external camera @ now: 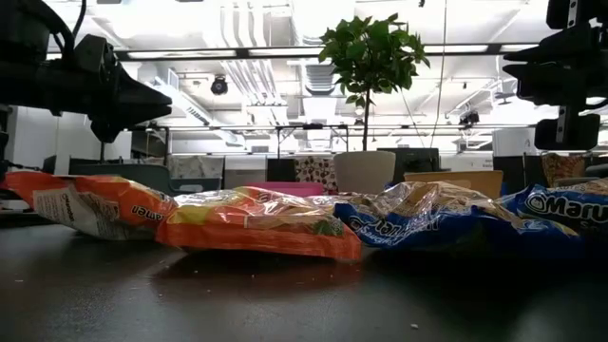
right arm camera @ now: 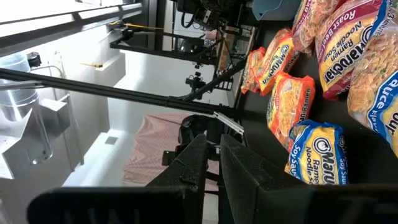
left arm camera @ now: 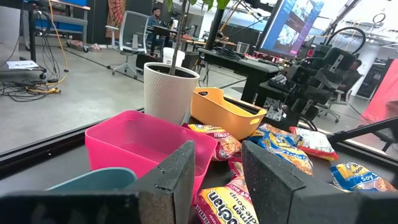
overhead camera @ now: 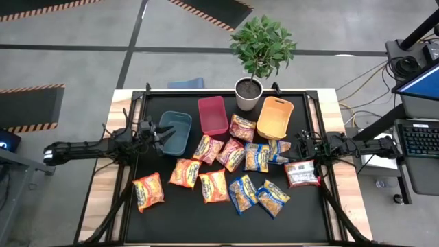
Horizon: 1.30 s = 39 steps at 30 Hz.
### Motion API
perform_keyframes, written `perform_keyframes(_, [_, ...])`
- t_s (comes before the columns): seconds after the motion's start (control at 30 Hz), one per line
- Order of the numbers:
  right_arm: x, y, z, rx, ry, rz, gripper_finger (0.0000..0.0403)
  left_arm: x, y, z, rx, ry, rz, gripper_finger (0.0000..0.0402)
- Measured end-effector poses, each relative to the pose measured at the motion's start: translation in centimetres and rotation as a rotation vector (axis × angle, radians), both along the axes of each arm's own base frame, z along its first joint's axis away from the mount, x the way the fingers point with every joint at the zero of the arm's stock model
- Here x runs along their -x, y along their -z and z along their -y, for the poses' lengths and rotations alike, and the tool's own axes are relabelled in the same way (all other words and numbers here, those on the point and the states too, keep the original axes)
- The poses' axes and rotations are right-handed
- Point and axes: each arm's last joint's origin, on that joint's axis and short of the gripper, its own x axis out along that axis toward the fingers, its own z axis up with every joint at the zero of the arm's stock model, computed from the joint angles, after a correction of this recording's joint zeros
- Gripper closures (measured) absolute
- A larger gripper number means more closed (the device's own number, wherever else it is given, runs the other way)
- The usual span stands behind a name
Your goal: Sort Maruchan noodles
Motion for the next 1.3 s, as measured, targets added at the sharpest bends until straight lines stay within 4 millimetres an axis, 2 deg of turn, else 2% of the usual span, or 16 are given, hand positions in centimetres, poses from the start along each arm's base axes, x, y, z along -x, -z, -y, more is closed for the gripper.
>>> perform_keyframes(1.3, [0.0, -0.01, 0.0, 0.0, 0.0, 0.0, 0.0364, 0.0, 0.0, 0.0, 0.0, 0.0, 0.0, 0.0286])
